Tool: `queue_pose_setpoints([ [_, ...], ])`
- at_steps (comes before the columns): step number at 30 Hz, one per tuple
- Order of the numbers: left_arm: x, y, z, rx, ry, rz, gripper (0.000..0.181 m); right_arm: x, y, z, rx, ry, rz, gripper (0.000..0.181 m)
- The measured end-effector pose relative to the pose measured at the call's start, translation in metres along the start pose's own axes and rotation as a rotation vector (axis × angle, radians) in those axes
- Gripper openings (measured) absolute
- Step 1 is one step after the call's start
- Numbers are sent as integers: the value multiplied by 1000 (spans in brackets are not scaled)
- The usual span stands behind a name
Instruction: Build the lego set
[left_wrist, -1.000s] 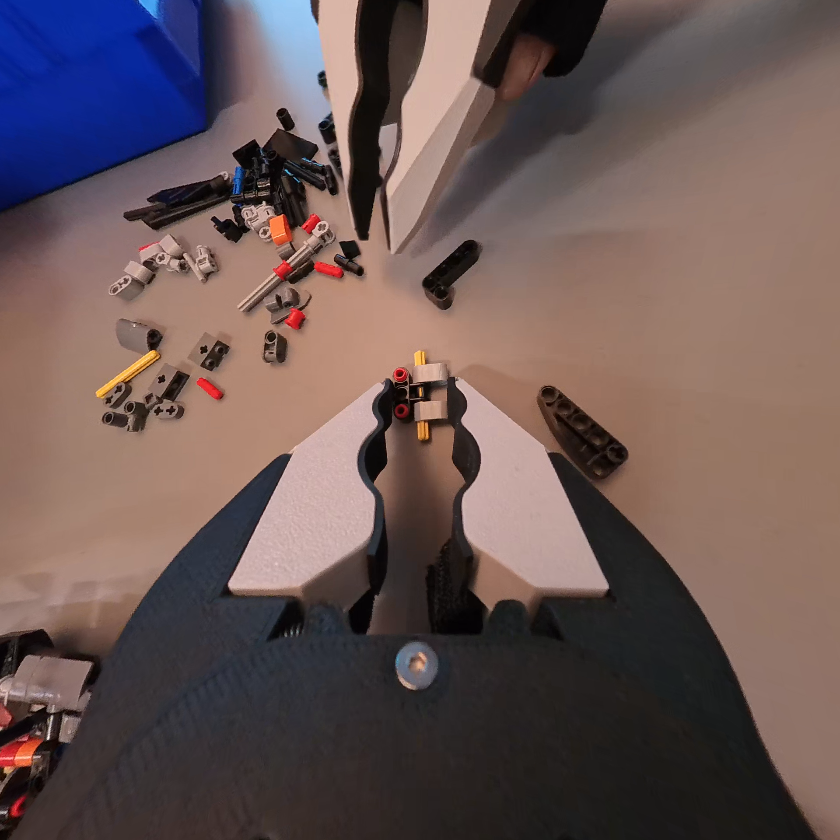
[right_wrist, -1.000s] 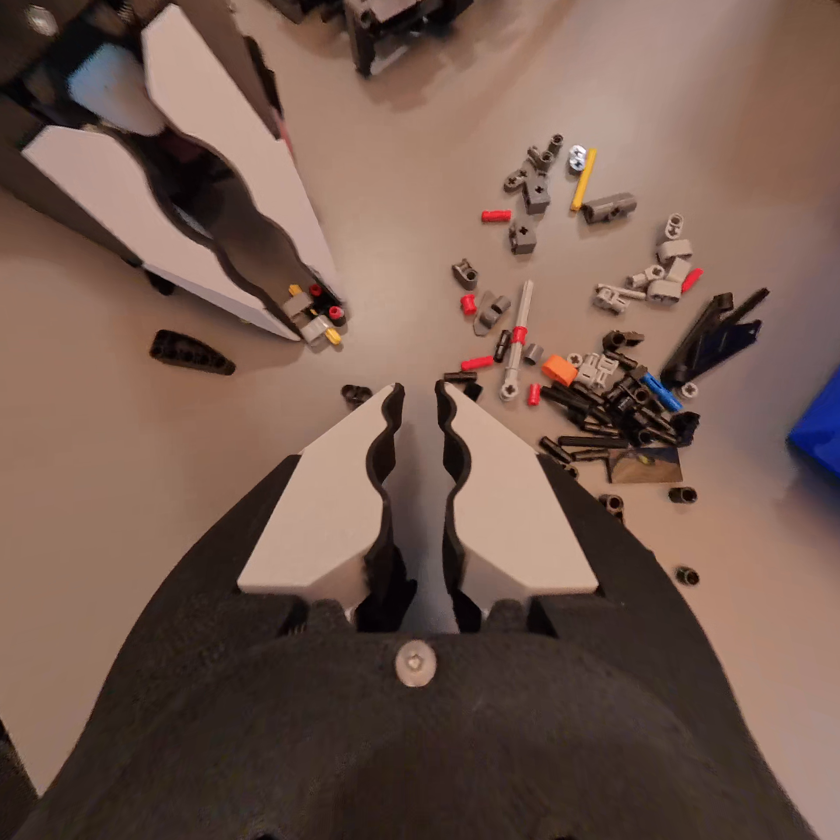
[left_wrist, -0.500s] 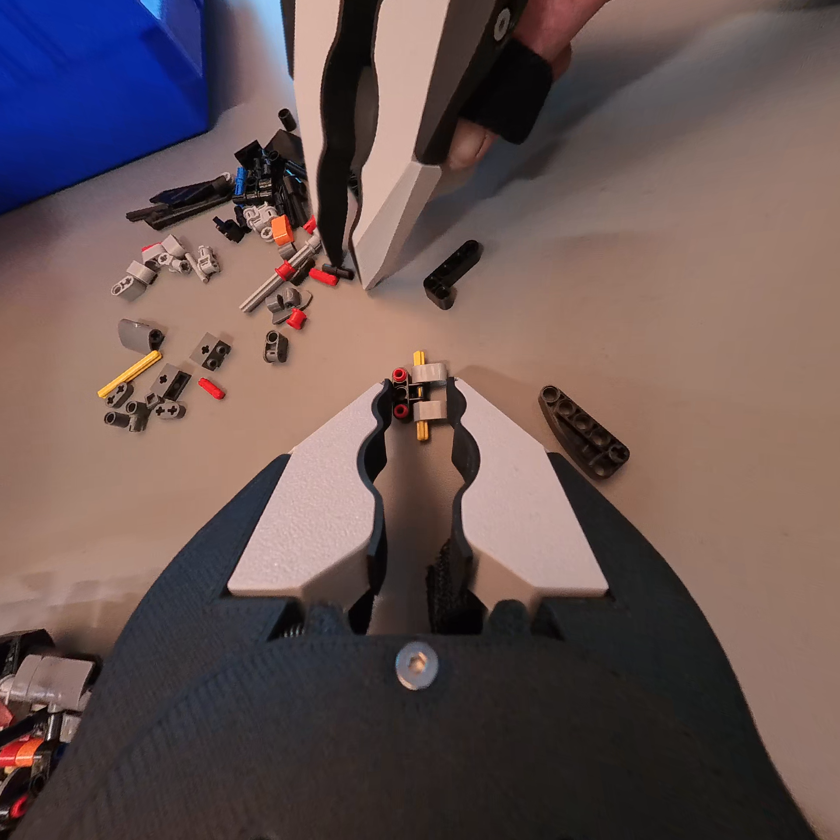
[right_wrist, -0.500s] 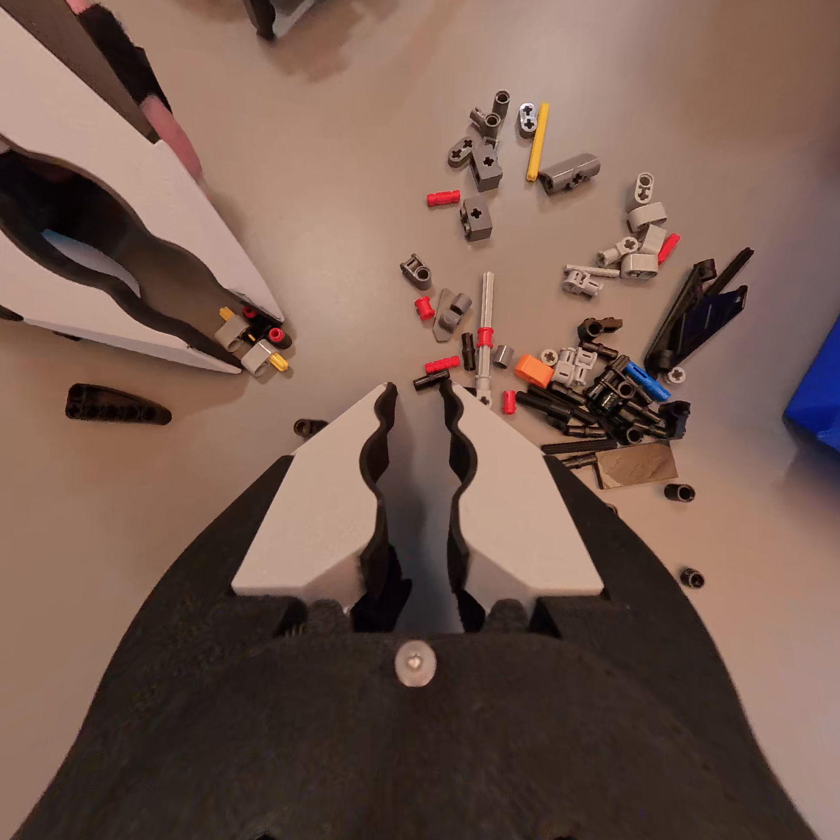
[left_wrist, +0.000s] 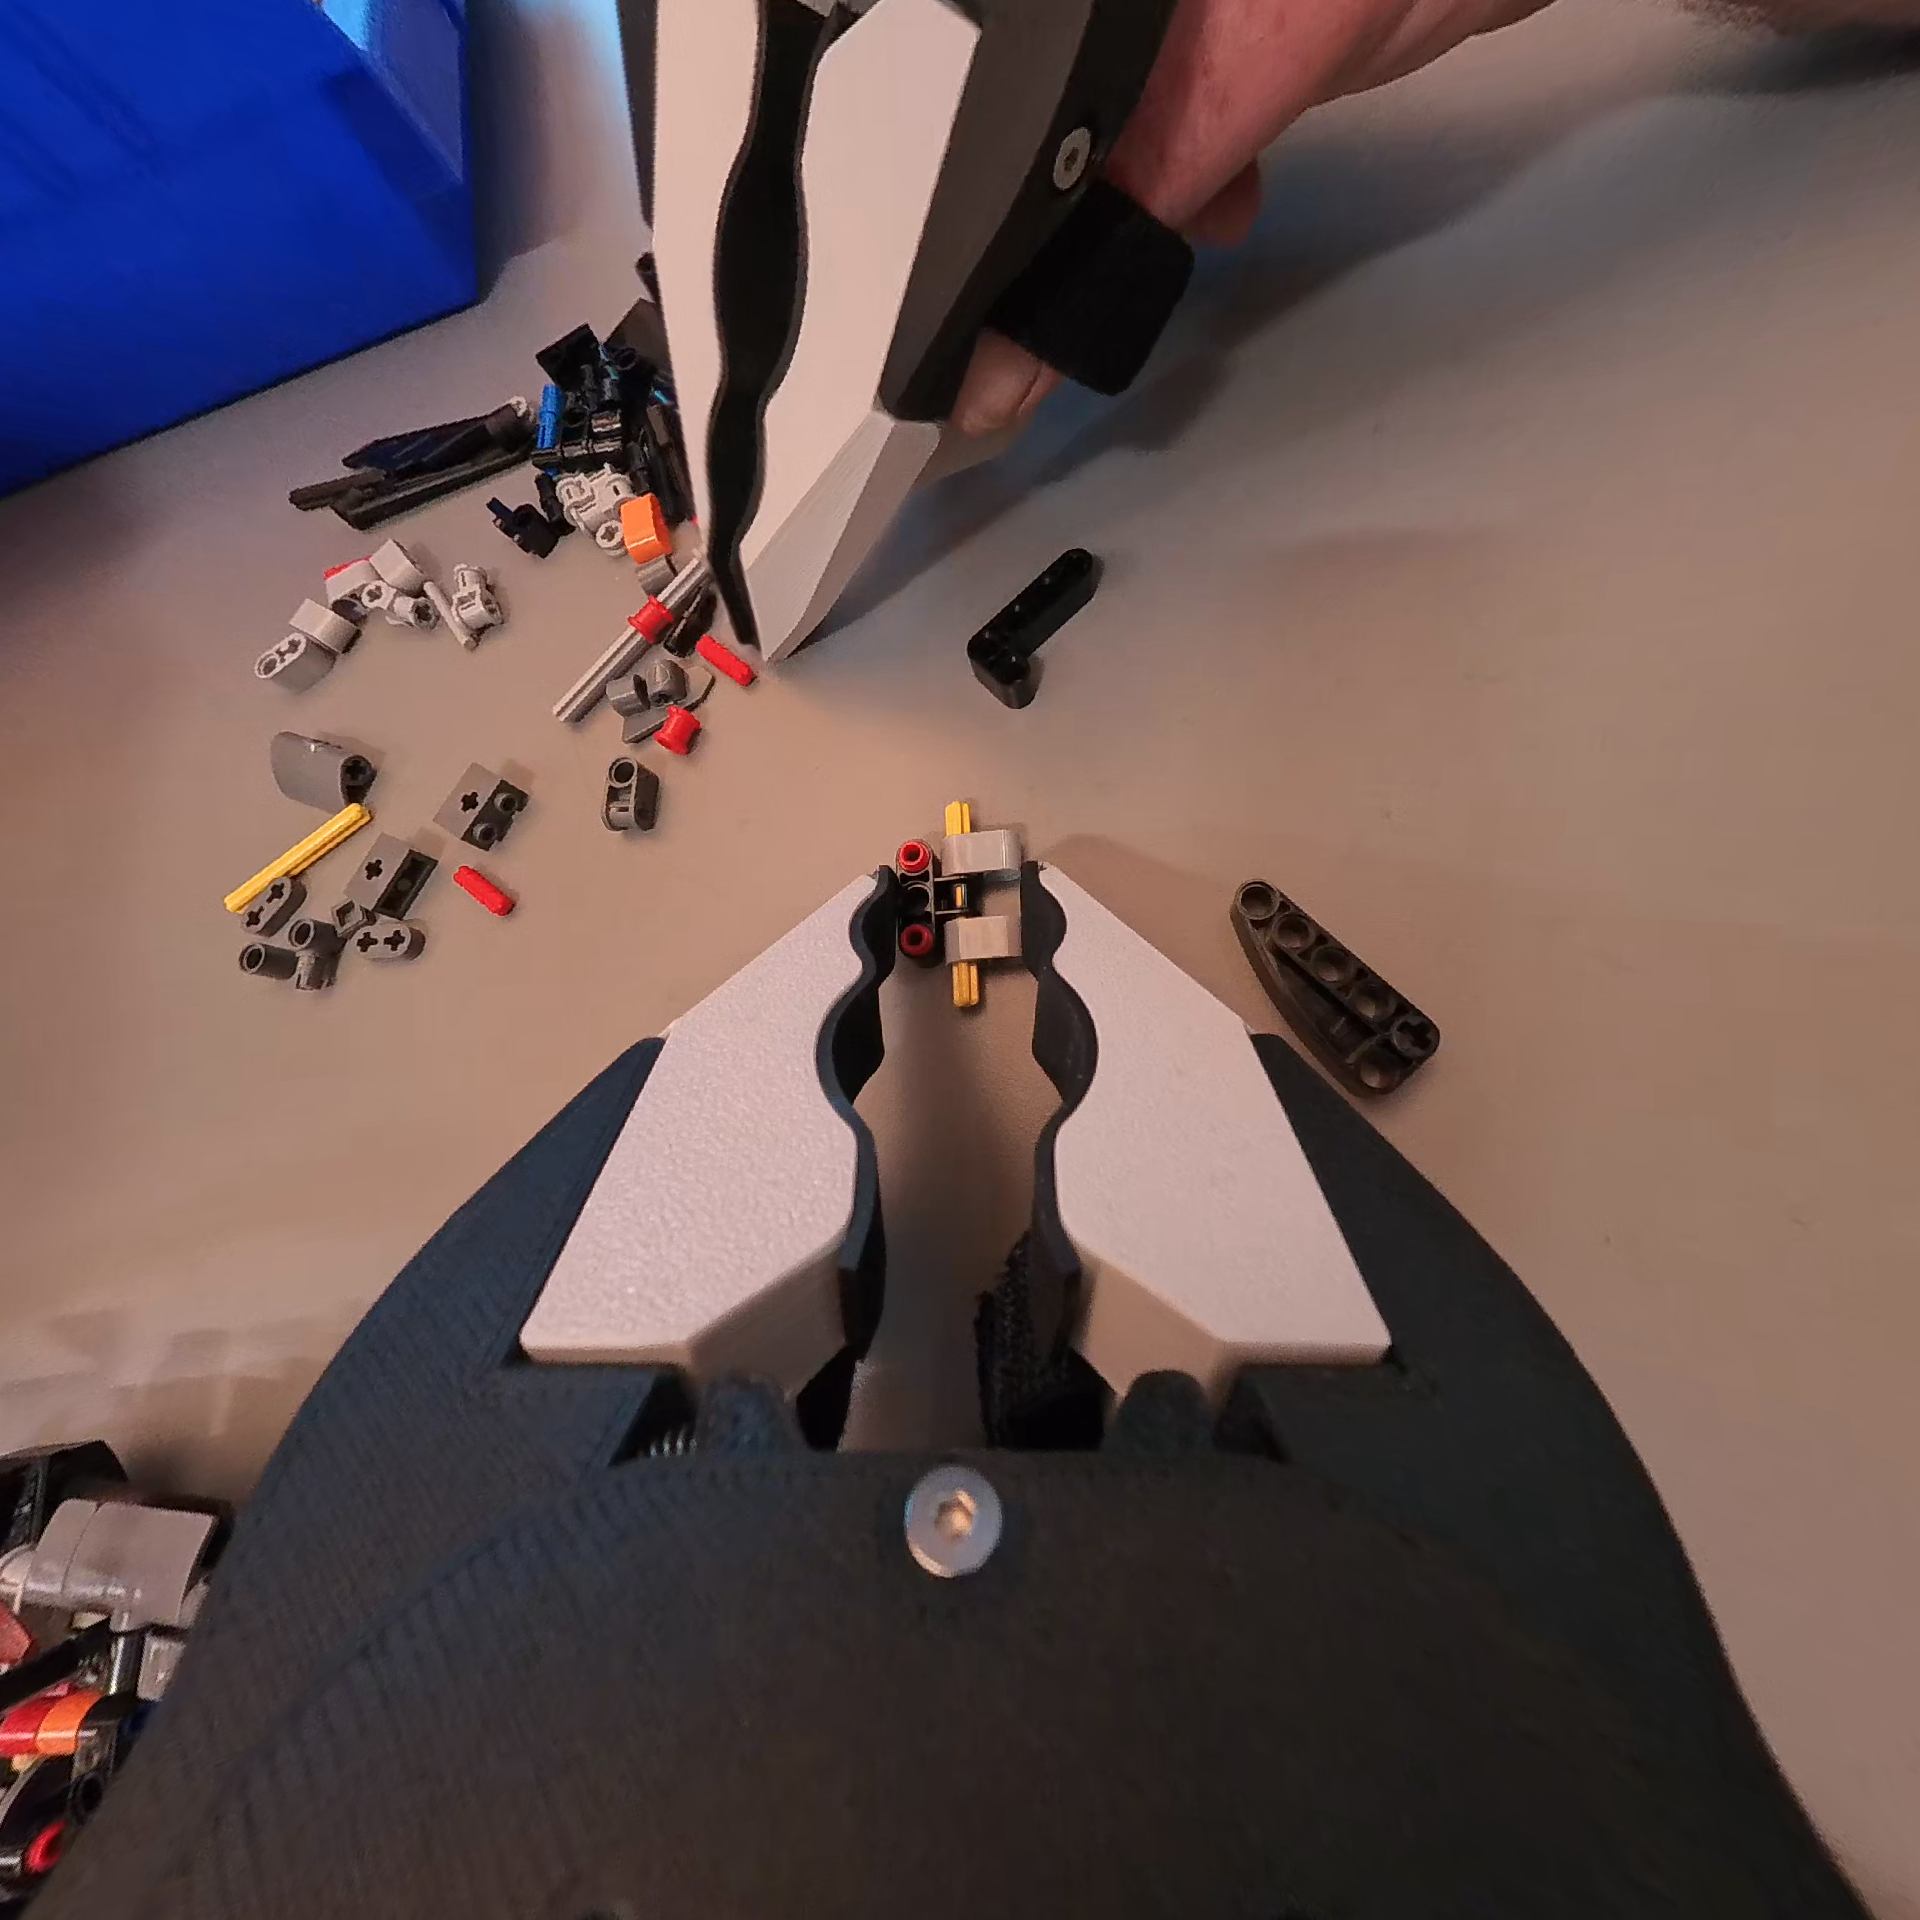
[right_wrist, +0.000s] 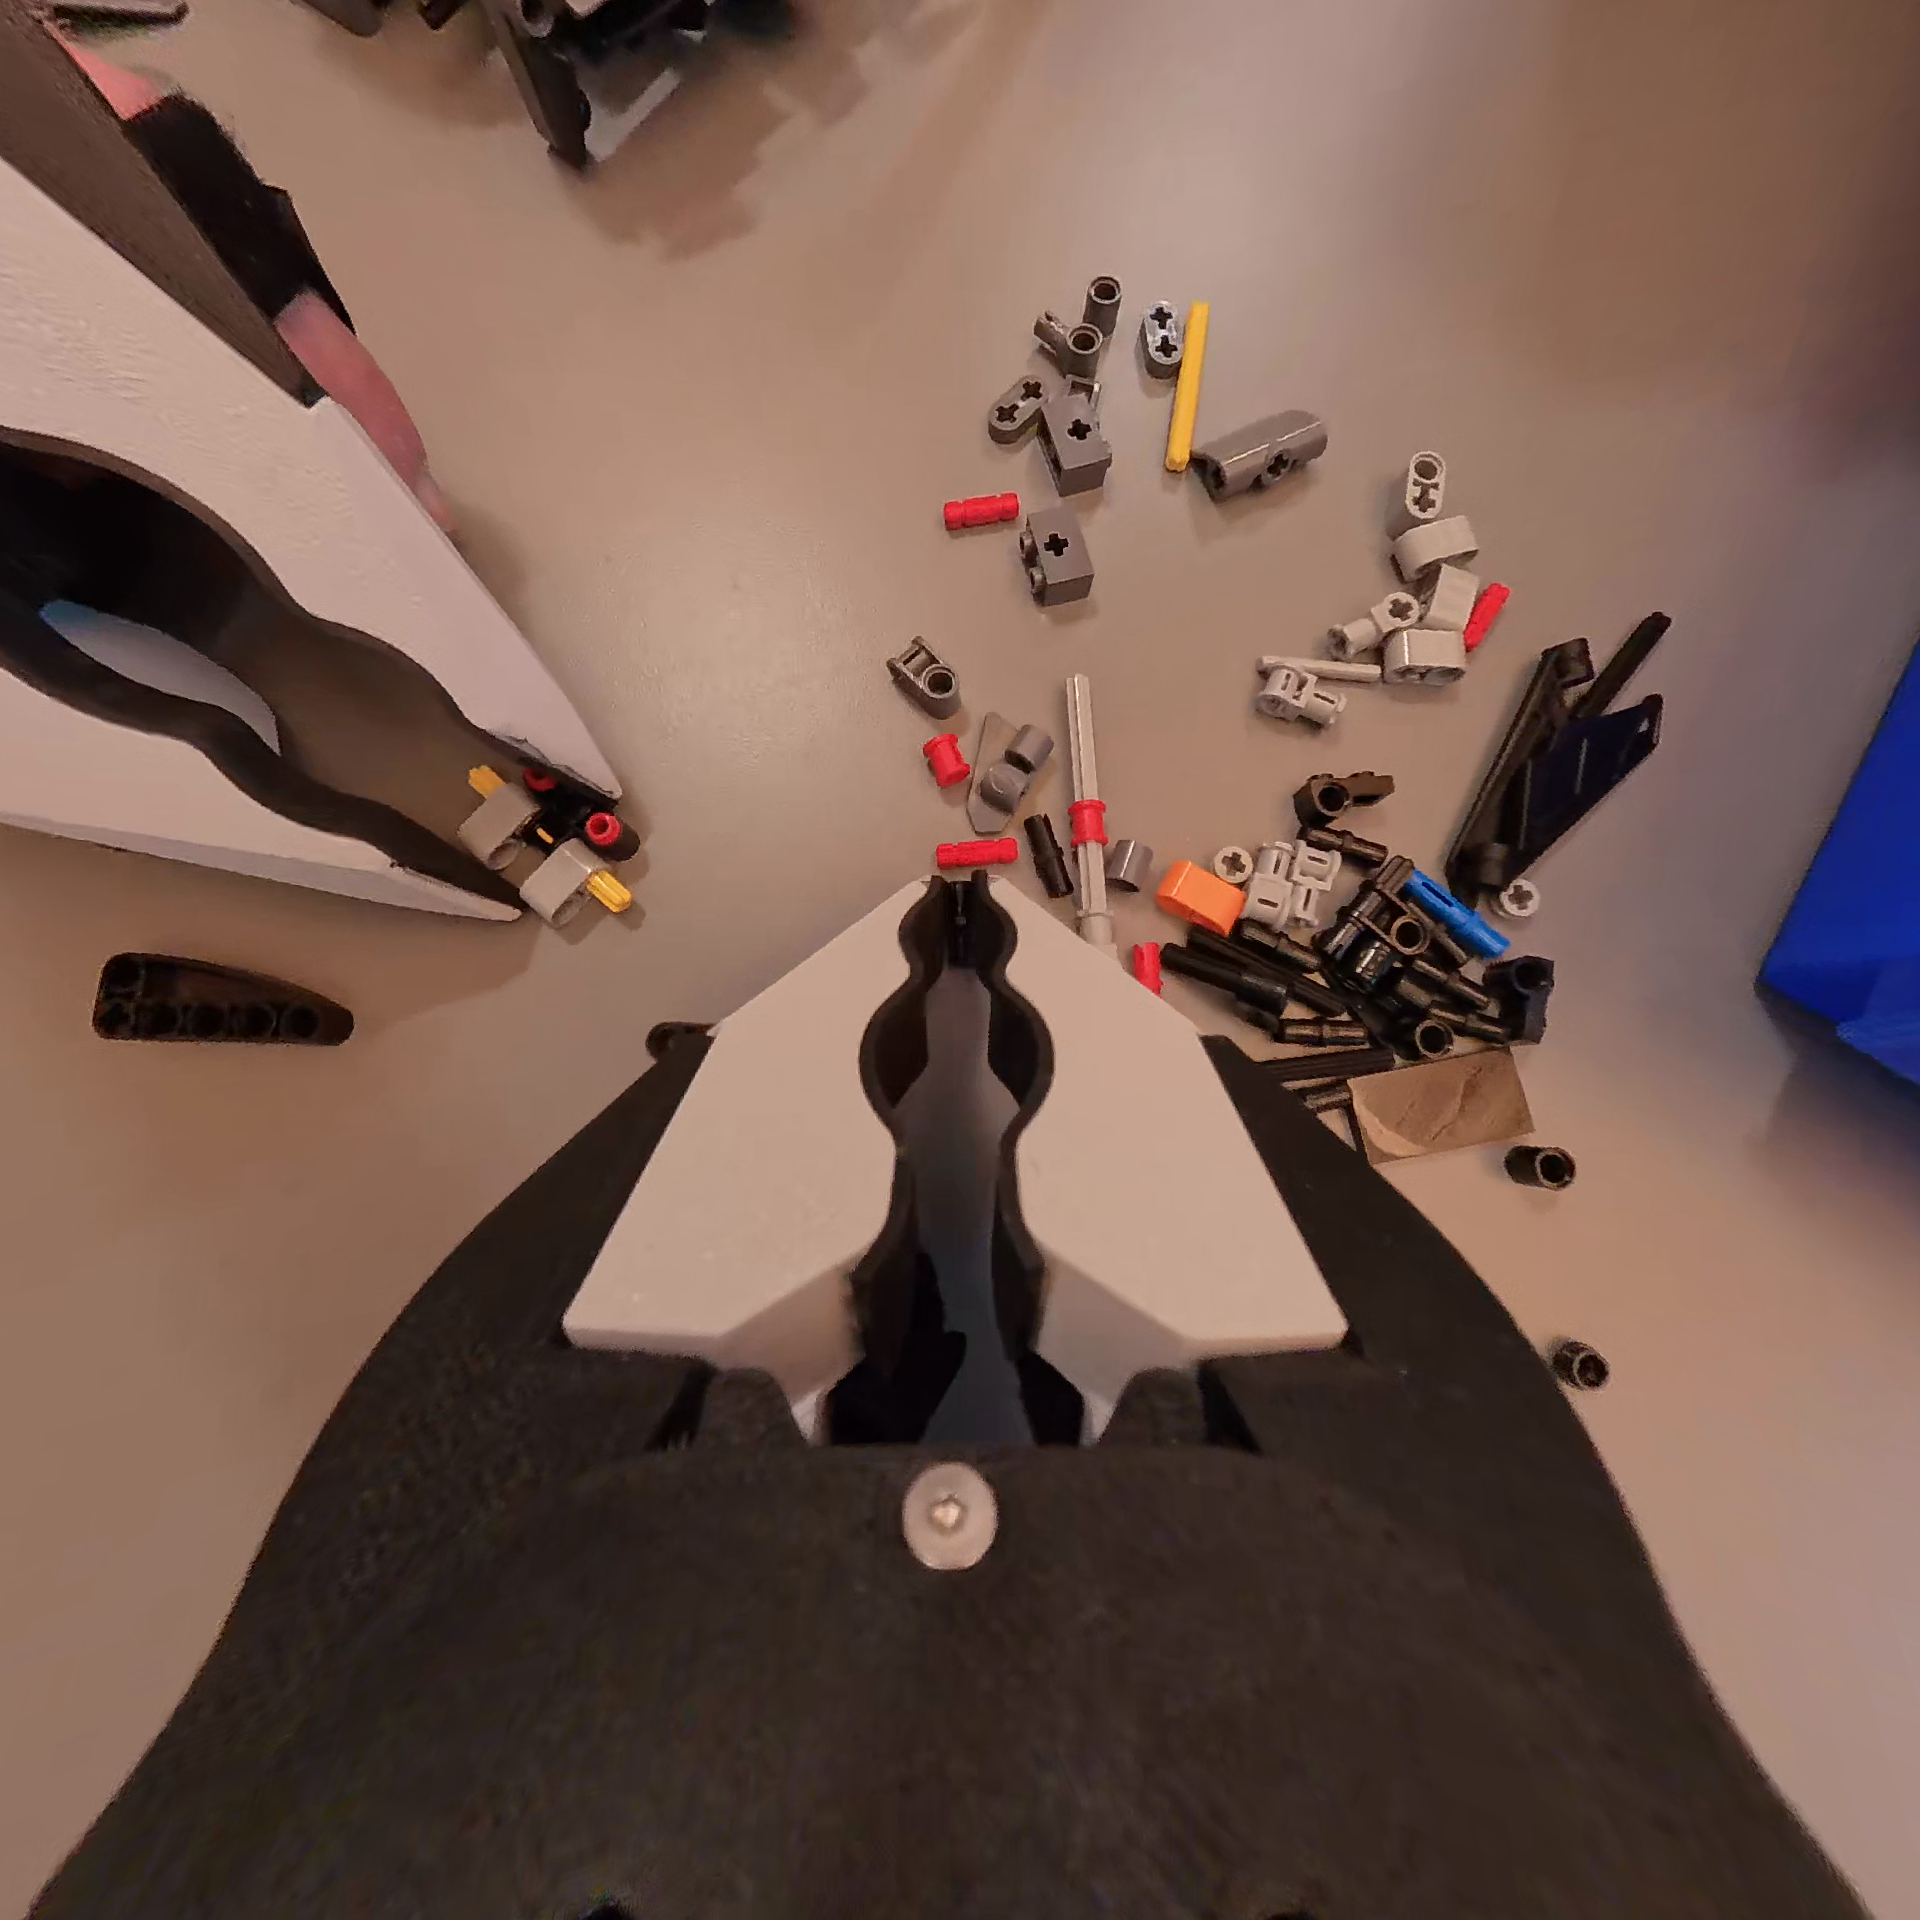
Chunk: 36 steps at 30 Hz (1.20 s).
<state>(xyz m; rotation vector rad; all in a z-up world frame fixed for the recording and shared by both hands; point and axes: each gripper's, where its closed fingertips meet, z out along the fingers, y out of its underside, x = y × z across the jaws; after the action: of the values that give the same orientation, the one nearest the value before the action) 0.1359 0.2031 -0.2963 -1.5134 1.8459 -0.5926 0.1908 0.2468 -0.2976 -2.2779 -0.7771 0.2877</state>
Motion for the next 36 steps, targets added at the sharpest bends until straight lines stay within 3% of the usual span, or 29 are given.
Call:
queue_pose_setpoints([
  [4,-1,0,0,1,-12,6,24,-3,-2,-8,40,-30,-1,3],
  [7,-1,-3,-2,14,-17,12,39,-9,-8,-16,96,-90,33,2],
  [11,-7,-13,-9,58,-61,22,43,-19,-20,-27,173,-197,68,2],
  [22,-33,-37,-32,180,-307,129,37,-60,-59,-43,326,-589,119,2],
  [27,-30,-39,-31,190,-304,153,29,-73,-59,-48,364,-715,145,2],
  [36,-20,-45,-29,205,-285,189,16,-84,-60,-50,390,-810,146,2],
])
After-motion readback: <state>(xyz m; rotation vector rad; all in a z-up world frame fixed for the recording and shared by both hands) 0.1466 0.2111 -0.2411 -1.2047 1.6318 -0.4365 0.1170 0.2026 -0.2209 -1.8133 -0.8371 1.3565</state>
